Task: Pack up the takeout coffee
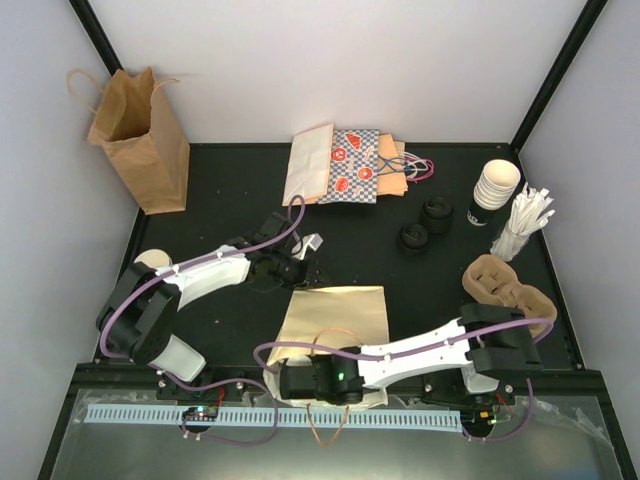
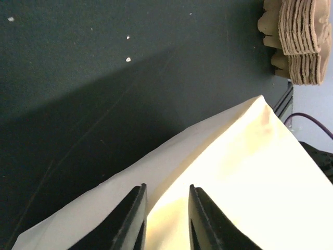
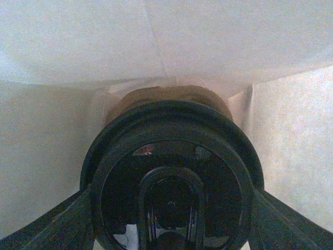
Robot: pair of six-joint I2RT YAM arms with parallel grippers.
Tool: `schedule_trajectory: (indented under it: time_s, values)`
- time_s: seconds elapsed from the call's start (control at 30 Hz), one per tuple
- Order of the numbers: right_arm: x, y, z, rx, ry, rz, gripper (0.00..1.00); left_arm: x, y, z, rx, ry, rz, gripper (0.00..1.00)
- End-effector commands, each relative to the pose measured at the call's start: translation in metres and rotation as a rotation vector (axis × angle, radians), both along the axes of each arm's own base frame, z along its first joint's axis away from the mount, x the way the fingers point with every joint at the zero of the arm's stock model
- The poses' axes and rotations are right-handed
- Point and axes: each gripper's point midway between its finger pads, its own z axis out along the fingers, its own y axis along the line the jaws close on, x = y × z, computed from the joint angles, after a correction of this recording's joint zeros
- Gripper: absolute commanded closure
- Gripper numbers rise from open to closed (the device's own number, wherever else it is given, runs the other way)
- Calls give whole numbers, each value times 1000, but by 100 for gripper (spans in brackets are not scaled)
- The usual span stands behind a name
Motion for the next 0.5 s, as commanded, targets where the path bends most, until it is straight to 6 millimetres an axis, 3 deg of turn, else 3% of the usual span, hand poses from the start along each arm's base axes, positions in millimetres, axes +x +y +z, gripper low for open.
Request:
schedule_trajectory:
  time_s: [0.0, 0.27, 0.47]
  values:
    - [6, -40, -26, -102, 222, -63, 65, -19, 10, 9, 71, 65, -21, 72]
    - [20, -43, -7, -34, 346, -100, 65, 22, 39, 56, 61, -85, 118, 37]
    - [56, -48, 7, 55, 466, -187, 65, 33, 62, 69, 70, -120, 176, 31]
